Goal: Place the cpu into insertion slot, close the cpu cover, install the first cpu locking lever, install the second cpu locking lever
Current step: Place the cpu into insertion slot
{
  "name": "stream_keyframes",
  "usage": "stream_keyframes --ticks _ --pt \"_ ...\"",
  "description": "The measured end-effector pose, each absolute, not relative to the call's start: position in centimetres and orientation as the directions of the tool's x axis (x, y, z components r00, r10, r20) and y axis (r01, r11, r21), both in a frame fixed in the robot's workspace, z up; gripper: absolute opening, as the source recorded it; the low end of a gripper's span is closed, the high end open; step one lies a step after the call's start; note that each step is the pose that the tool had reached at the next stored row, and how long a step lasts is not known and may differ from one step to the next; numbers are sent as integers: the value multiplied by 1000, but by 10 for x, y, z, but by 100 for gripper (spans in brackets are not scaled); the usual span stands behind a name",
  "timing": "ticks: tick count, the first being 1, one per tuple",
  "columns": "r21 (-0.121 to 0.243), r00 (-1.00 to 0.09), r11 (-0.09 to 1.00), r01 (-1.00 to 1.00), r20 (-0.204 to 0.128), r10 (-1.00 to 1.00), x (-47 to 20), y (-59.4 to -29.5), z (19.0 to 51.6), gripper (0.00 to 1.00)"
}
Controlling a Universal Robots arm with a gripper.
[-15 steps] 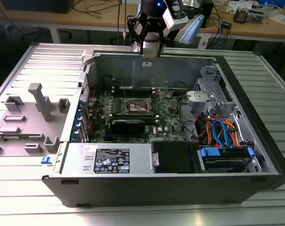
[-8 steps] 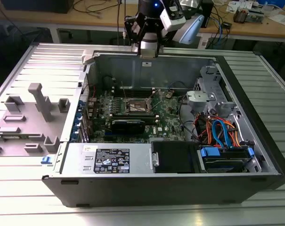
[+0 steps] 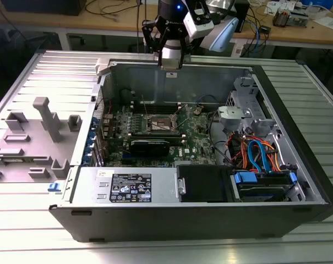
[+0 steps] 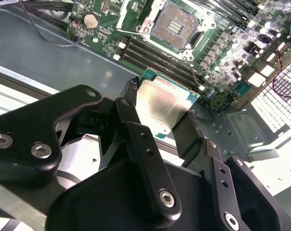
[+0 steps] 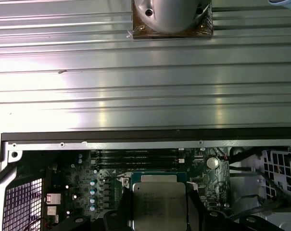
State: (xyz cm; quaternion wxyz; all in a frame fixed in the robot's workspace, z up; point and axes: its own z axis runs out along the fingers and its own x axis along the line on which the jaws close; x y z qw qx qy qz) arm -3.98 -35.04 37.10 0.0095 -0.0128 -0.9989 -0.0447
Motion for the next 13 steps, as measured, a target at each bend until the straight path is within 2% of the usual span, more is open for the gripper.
stream_keyframes --ticks 13 --pt "83 -995 992 100 20 99 -40 -350 369 55"
